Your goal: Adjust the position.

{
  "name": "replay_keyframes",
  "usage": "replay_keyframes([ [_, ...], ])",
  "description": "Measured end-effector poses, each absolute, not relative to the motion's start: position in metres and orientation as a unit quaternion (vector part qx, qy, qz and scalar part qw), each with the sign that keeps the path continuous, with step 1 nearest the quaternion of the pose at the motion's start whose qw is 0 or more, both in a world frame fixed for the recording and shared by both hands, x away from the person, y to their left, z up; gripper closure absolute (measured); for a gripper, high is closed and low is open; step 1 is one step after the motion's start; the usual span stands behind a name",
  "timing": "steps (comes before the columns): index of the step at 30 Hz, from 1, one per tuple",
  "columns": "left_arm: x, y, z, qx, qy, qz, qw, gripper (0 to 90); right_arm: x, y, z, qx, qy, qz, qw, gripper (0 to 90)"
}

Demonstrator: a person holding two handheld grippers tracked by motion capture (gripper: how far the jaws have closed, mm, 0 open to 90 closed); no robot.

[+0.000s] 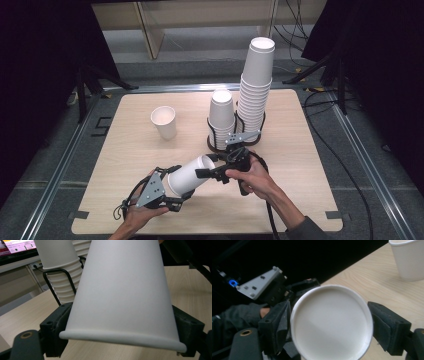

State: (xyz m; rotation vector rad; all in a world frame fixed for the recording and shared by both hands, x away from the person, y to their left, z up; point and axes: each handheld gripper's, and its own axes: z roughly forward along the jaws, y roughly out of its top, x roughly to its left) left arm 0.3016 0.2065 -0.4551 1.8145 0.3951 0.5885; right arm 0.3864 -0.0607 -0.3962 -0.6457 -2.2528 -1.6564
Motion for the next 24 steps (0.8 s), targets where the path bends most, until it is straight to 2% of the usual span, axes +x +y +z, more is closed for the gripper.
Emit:
replay_keyframes([
  [3, 0.301, 0.205, -0.456, 0.781, 0.160, 0.246, 0.551, 17.3, 0.384, -0.062, -0.391, -0.224, -0.790, -0.558, 0.118, 17.5],
  [14, 0.306, 0.203, -0.459, 0.815, 0.146, 0.211, 0.519, 17.3, 0.367, -0.069, -0.355, -0.124, -0.876, -0.466, -0.029, 18.0],
  [24, 0.305, 0.196, -0.462, 0.845, 0.131, 0.197, 0.480, 17.4, 0.347, -0.051, -0.361, -0.070, -0.928, -0.359, -0.073, 19.7],
])
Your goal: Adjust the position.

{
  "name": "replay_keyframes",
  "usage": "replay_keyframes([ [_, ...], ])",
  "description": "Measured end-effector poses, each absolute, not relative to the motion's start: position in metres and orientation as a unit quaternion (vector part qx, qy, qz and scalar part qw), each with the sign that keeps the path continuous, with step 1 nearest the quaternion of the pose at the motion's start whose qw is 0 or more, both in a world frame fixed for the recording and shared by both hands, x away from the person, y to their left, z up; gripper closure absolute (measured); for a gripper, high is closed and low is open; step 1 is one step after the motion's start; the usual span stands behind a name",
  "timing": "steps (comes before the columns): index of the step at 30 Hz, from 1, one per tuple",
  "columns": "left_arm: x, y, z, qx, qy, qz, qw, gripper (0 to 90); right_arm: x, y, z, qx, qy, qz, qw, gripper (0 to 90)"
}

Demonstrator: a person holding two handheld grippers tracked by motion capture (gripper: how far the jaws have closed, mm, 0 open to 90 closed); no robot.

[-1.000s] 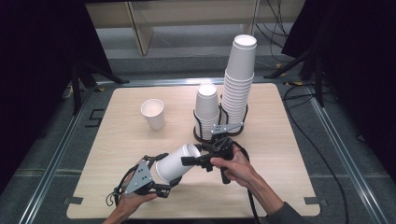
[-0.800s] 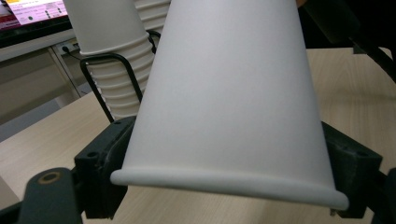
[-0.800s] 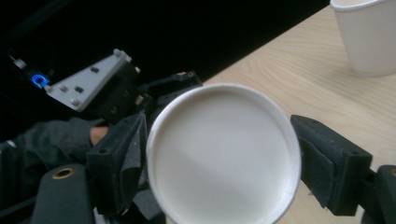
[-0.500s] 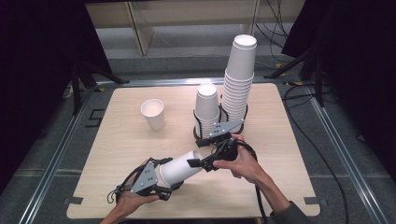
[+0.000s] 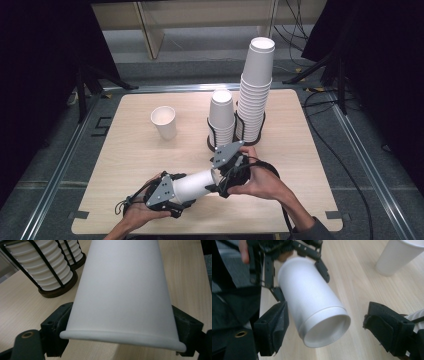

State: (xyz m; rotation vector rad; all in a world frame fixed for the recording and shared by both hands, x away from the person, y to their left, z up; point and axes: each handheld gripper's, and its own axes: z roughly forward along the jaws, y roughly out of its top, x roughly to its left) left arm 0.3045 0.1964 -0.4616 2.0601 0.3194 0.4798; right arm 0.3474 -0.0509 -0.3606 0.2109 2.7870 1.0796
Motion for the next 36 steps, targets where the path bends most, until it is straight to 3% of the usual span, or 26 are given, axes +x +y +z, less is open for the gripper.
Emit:
replay_keyframes([
  [19, 0.301, 0.191, -0.459, 0.897, 0.073, 0.191, 0.393, 17.8, 0.336, -0.016, -0.397, -0.041, 0.968, 0.227, 0.097, 20.6],
  [33, 0.297, 0.185, -0.461, 0.909, 0.054, 0.182, 0.372, 17.6, 0.332, 0.000, -0.418, -0.091, 0.977, 0.166, 0.104, 23.9],
  [36, 0.298, 0.185, -0.463, 0.904, 0.063, 0.176, 0.384, 13.9, 0.332, 0.001, -0.419, -0.095, 0.976, 0.165, 0.105, 24.8],
])
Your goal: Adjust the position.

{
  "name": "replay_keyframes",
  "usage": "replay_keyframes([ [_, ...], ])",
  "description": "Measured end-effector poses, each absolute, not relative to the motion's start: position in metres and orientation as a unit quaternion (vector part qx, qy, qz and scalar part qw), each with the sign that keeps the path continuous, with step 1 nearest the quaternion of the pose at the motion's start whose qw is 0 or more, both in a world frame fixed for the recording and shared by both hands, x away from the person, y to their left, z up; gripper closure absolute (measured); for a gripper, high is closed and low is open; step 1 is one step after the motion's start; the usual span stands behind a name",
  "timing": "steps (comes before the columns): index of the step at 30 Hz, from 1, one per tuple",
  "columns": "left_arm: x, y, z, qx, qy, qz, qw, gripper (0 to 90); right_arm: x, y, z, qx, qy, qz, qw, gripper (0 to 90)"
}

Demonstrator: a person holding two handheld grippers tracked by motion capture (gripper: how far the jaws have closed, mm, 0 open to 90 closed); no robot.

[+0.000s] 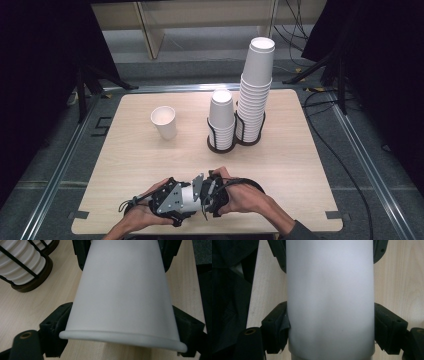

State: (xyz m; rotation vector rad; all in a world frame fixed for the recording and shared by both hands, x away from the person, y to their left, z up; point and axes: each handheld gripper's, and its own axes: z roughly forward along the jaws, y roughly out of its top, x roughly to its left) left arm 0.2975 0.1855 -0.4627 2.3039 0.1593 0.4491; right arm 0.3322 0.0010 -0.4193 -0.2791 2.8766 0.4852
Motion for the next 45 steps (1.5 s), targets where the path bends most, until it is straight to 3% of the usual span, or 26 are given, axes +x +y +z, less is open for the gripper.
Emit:
replay_keyframes([
  [4, 0.301, 0.190, -0.467, 0.886, 0.080, 0.166, 0.427, 8.7, 0.334, -0.003, -0.419, -0.086, 0.976, 0.176, 0.099, 24.5],
  [9, 0.303, 0.197, -0.465, 0.854, 0.095, 0.157, 0.486, 8.6, 0.338, -0.014, -0.412, -0.085, 0.969, 0.205, 0.107, 25.0],
  [14, 0.306, 0.203, -0.459, 0.824, 0.107, 0.144, 0.538, 8.4, 0.342, -0.027, -0.400, -0.064, 0.962, 0.254, 0.078, 25.1],
  [22, 0.308, 0.212, -0.453, 0.797, 0.138, 0.136, 0.573, 8.6, 0.344, -0.040, -0.387, -0.045, 0.954, 0.288, 0.069, 25.0],
  [24, 0.310, 0.215, -0.453, 0.785, 0.150, 0.131, 0.587, 14.9, 0.347, -0.045, -0.384, -0.035, 0.952, 0.294, 0.077, 25.0],
  [32, 0.313, 0.222, -0.450, 0.737, 0.183, 0.109, 0.642, 14.1, 0.359, -0.060, -0.381, -0.002, 0.920, 0.389, 0.054, 24.8],
  [39, 0.310, 0.217, -0.450, 0.727, 0.200, 0.098, 0.650, 14.0, 0.362, -0.061, -0.384, -0.010, 0.899, 0.437, 0.023, 24.7],
  [45, 0.307, 0.213, -0.448, 0.712, 0.201, 0.099, 0.665, 8.2, 0.362, -0.058, -0.388, -0.013, 0.891, 0.454, 0.004, 24.7],
])
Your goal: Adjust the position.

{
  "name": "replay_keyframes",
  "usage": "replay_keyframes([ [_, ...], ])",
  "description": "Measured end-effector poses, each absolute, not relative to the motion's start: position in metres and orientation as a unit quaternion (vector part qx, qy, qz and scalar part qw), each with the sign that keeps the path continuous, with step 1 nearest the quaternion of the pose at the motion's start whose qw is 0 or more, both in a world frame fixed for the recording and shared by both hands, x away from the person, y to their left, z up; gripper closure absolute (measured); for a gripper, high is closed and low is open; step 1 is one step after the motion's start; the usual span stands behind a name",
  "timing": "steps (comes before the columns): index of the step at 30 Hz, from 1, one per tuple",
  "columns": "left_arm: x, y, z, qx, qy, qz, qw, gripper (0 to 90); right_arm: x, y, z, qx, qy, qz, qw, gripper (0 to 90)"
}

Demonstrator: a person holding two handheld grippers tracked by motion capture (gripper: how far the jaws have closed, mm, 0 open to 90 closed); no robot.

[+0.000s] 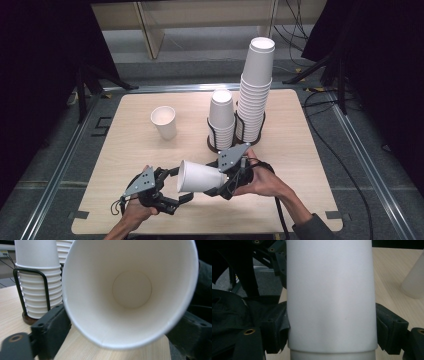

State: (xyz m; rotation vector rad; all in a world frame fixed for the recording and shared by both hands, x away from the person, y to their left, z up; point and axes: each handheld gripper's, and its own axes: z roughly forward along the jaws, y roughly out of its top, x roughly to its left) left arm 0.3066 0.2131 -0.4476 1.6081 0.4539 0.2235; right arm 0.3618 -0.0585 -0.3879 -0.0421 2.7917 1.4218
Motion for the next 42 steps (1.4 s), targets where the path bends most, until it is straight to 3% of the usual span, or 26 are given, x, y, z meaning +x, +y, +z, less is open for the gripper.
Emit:
replay_keyframes([
  [5, 0.304, 0.210, -0.444, 0.702, 0.199, 0.102, 0.676, 1.8, 0.360, -0.051, -0.395, -0.023, 0.888, 0.460, -0.012, 24.6],
  [10, 0.302, 0.210, -0.441, 0.691, 0.198, 0.099, 0.689, 2.3, 0.358, -0.047, -0.398, -0.026, 0.881, 0.471, -0.027, 24.5],
  [22, 0.303, 0.214, -0.436, 0.692, 0.186, 0.087, 0.692, 12.9, 0.361, -0.048, -0.408, -0.024, 0.878, 0.477, -0.039, 24.2],
  [29, 0.304, 0.213, -0.438, 0.708, 0.204, 0.102, 0.669, 13.6, 0.358, -0.044, -0.407, 0.000, 0.903, 0.430, 0.010, 16.6],
  [36, 0.305, 0.212, -0.438, 0.716, 0.230, 0.115, 0.649, 13.6, 0.348, -0.036, -0.402, 0.009, 0.920, 0.383, 0.084, 16.0],
  [42, 0.303, 0.209, -0.438, 0.723, 0.238, 0.119, 0.638, 13.1, 0.341, -0.024, -0.409, 0.001, 0.927, 0.360, 0.101, 22.0],
])
